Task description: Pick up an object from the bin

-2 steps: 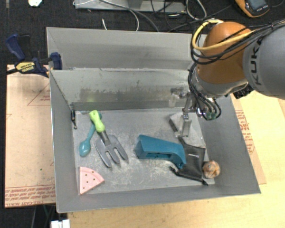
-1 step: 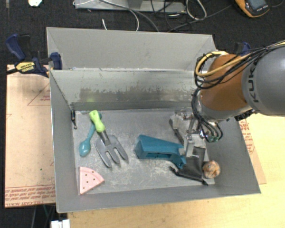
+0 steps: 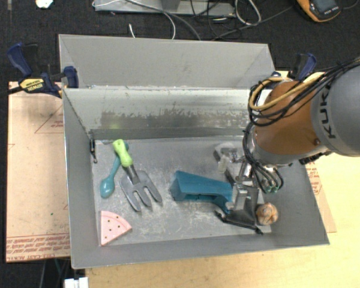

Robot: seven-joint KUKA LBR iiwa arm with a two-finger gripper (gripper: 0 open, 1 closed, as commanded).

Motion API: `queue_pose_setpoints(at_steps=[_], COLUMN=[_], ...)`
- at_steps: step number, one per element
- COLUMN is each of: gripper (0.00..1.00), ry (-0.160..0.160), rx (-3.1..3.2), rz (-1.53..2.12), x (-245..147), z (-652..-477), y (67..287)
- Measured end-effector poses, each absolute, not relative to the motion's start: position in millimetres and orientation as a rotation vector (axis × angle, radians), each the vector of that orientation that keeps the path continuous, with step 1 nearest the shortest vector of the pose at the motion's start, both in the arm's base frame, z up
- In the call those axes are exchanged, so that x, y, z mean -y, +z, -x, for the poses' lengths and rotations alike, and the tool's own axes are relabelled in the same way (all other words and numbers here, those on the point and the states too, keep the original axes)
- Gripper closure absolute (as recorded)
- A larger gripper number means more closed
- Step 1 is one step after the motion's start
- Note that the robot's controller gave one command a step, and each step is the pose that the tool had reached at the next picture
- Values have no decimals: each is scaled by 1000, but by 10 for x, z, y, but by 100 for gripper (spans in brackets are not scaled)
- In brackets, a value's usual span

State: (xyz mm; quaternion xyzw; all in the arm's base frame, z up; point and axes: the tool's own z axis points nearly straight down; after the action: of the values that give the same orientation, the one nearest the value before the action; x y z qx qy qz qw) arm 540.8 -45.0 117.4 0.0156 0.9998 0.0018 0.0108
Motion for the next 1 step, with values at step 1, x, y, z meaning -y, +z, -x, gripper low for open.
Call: queue_pose_setpoints(at_steps=[1], gripper=[0], ry=[6], rx=[-3123], rz=[-119], x=[280], z=[-5384], y=[872])
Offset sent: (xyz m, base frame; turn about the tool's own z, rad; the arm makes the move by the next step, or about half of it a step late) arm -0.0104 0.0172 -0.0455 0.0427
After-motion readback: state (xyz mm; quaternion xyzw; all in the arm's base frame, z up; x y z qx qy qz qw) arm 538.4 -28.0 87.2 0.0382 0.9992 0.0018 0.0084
